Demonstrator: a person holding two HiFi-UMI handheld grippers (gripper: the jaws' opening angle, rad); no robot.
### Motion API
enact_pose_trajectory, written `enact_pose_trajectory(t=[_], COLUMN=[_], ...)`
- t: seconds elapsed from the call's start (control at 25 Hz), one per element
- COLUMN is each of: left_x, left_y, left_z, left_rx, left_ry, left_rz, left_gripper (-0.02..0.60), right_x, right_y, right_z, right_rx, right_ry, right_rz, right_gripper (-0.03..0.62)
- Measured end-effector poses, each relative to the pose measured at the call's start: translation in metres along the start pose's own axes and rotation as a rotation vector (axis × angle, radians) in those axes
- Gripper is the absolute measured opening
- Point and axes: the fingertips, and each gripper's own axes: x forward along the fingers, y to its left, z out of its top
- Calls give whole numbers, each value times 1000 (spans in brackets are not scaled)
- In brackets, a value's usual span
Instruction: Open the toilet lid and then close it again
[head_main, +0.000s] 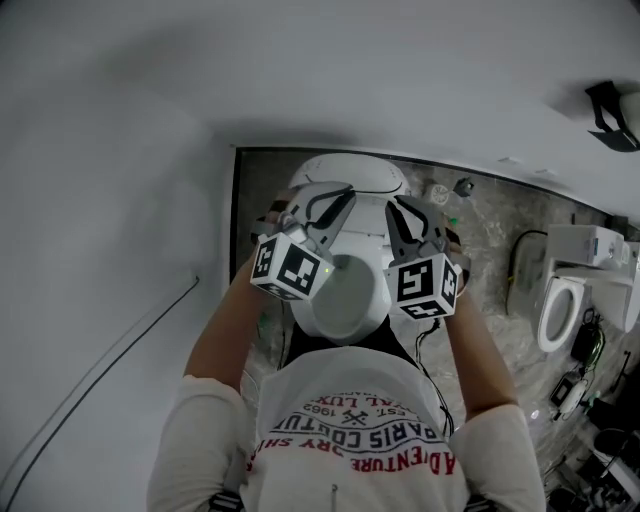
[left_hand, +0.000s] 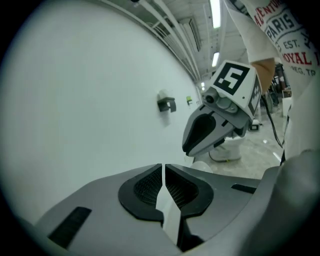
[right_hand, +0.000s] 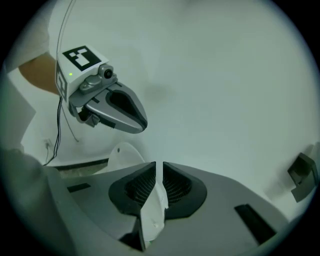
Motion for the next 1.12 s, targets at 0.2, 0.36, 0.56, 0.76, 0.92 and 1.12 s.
enact_pose_trajectory(t=[0.2, 0.36, 0.56, 0.76, 0.92, 1.12], left_x=[-38, -75, -131, -186, -214, -235], left_y=[-2, -7, -13, -45, -63, -66], left_z=[33, 51, 62, 55, 47, 52], left_rx=[-127, -169, -298, -428, -471, -498], left_ry=[-114, -191, -264, -273, -243, -248], left_rz=[56, 128, 216, 214, 219, 221], left_gripper=[9, 8, 8, 8, 6, 6], right_x=[-45, -78, -123, -163, -187, -205], right_y=[0, 12, 44, 89, 106, 115], right_z=[26, 33, 45, 55, 59, 66], right_rx=[173, 280, 363, 495, 598, 642], right_ry=[-102, -129, -176, -213, -233, -255], right_rz=[-79, -154, -285, -342, -381, -401], right_gripper=[37, 35, 32, 31, 31, 31])
